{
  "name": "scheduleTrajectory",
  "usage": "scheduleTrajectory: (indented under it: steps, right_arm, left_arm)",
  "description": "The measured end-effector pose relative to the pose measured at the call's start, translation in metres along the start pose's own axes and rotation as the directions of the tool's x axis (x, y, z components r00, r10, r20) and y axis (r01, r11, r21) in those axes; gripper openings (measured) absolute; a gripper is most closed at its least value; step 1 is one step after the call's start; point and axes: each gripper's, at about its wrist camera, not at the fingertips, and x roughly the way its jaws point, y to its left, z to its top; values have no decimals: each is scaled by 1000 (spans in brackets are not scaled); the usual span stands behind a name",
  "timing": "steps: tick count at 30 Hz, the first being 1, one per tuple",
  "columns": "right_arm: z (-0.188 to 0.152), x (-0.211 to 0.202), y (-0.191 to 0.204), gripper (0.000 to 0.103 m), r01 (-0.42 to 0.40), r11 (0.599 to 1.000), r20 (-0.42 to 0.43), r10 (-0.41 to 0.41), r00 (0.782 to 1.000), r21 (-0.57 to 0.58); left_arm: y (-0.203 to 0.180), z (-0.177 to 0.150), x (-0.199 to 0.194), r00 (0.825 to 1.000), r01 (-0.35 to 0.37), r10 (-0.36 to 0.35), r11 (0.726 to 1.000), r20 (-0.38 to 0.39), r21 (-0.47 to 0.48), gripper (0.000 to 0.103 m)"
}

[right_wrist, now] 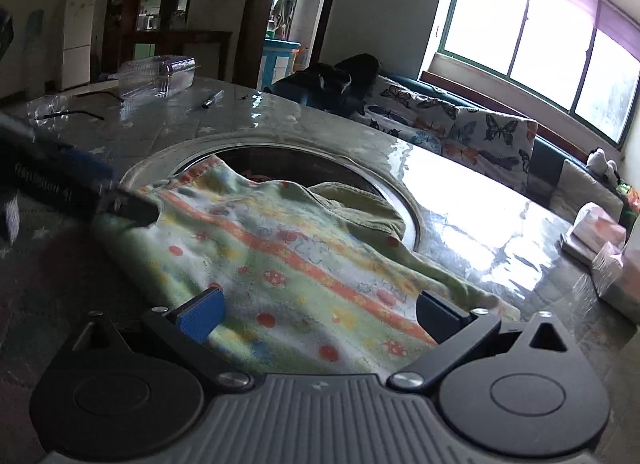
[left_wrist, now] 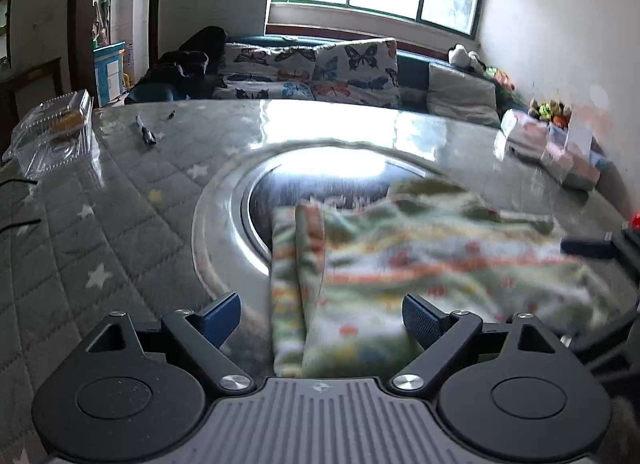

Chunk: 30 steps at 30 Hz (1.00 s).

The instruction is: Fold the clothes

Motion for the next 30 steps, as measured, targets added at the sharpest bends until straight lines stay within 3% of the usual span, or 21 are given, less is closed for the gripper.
scheduleTrajectory:
  steps: [6,11,27,30]
  right_arm:
    - [14,-5,10,103,-20,999,45,21,999,-27]
    - [13,16,24,103,-49,997,14,50,999,-53]
    - [25,7,41,103,-88,991,35,92,995,-103]
    - [30,4,52,95,-140,980,22,144,989,-139]
  left_arm:
    - [4,-7,1,1000,-6,6,1000,2,-1,92]
    - [14,-6,-4,1000,-18,18,999,7,-32,92]
    - [52,-2,-22,997,-62,66,985,24,-160,93]
    - [60,4,-23,997,-64,72,977,33,-203,92]
